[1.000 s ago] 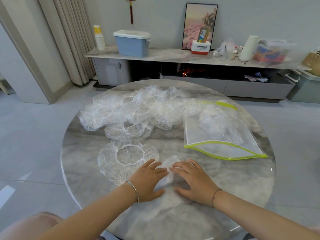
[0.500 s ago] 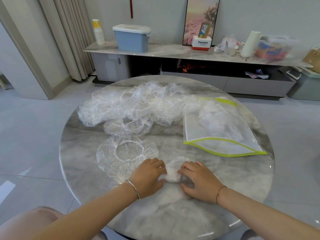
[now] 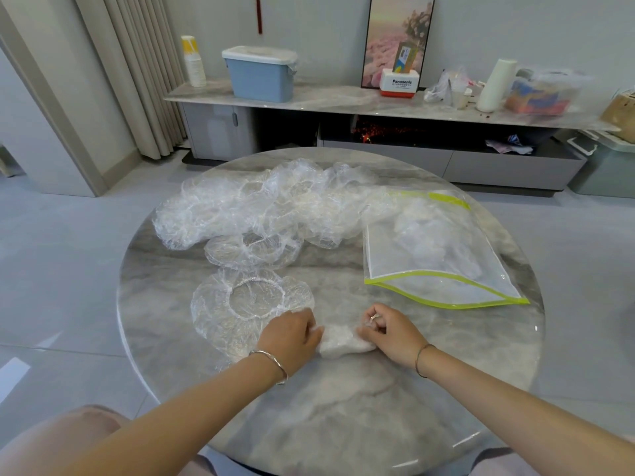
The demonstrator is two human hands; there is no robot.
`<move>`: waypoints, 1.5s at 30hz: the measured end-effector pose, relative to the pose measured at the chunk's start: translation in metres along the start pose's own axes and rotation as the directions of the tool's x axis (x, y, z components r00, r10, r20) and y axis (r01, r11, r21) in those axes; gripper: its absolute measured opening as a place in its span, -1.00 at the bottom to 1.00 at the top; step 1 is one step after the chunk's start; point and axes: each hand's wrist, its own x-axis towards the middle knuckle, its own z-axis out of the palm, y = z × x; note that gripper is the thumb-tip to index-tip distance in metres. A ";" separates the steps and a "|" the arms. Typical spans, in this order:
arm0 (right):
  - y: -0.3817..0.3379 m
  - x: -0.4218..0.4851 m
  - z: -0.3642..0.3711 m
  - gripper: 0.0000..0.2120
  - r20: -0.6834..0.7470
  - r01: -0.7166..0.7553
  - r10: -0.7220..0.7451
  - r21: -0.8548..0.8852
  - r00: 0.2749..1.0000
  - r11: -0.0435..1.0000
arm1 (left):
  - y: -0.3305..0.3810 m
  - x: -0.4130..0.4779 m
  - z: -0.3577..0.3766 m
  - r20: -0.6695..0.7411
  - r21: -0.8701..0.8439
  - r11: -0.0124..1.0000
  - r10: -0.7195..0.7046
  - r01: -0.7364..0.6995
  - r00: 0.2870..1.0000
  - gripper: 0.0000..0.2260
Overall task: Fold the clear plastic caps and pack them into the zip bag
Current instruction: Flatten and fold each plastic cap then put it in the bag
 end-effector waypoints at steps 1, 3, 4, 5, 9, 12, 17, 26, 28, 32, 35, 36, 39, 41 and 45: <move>0.000 0.001 0.001 -0.83 -0.011 -0.003 0.003 -0.015 1.000 1.000 | 0.000 -0.001 0.000 -0.066 0.076 0.994 0.082 -0.077 0.994 -0.85; 0.000 0.004 0.001 -0.81 -0.027 -0.012 0.011 -0.054 1.000 0.998 | 0.000 -0.001 0.000 -0.111 0.162 0.945 0.303 -0.283 0.947 -0.70; -0.001 0.005 0.001 -0.80 -0.031 -0.018 0.016 -0.078 0.999 0.997 | -0.001 -0.001 0.002 -0.072 0.164 0.901 0.416 -0.401 0.906 -0.65; -0.001 0.005 0.001 -0.79 -0.032 -0.016 0.013 -0.100 0.999 0.995 | -0.002 -0.002 0.003 0.023 0.154 0.859 0.491 -0.488 0.871 -0.59; -0.004 0.000 -0.001 -0.80 -0.091 0.056 -0.074 -0.191 0.993 0.980 | -0.008 -0.011 0.016 0.271 0.192 0.816 0.489 -0.545 0.829 -0.32; -0.011 -0.012 -0.005 -0.82 -0.152 0.272 -0.379 -0.467 0.913 0.842 | -0.007 -0.013 0.019 0.313 0.220 0.843 0.416 -0.491 0.854 -0.25; -0.005 -0.037 -0.002 -0.67 0.113 0.500 -0.586 -0.663 0.803 0.557 | 0.001 -0.015 0.019 0.345 0.197 0.882 0.347 -0.428 0.872 -0.22; 0.016 -0.046 -0.003 -0.33 0.336 0.403 -0.228 -0.685 0.914 0.606 | 0.001 -0.020 0.022 0.369 0.226 0.888 0.303 -0.401 0.879 -0.21; 0.013 -0.046 -0.002 -0.32 0.346 0.397 -0.205 -0.694 0.915 0.600 | 0.001 -0.020 0.022 0.369 0.229 0.887 0.303 -0.402 0.878 -0.20; 0.009 -0.046 -0.002 -0.31 0.361 0.386 -0.168 -0.698 0.917 0.604 | 0.001 -0.019 0.022 0.373 0.217 0.891 0.303 -0.400 0.877 -0.21; 0.008 -0.046 -0.003 -0.31 0.371 0.387 -0.158 -0.698 0.915 0.602 | 0.001 -0.019 0.023 0.379 0.212 0.892 0.302 -0.400 0.875 -0.23; 0.008 -0.047 -0.003 -0.31 0.374 0.388 -0.156 -0.698 0.914 0.601 | 0.001 -0.019 0.023 0.377 0.214 0.892 0.300 -0.397 0.876 -0.23; 0.008 -0.047 -0.002 -0.31 0.372 0.392 -0.167 -0.690 0.913 0.609 | 0.002 -0.020 0.023 0.382 0.220 0.894 0.289 -0.390 0.878 -0.22; 0.007 -0.046 -0.002 -0.29 0.376 0.397 -0.173 -0.679 0.911 0.617 | 0.004 -0.020 0.022 0.391 0.216 0.899 0.277 -0.380 0.878 -0.20; 0.005 -0.046 -0.011 -0.37 0.289 0.411 -0.292 -0.644 0.912 0.645 | 0.012 -0.012 0.003 0.348 0.106 0.943 0.262 -0.315 0.900 -0.36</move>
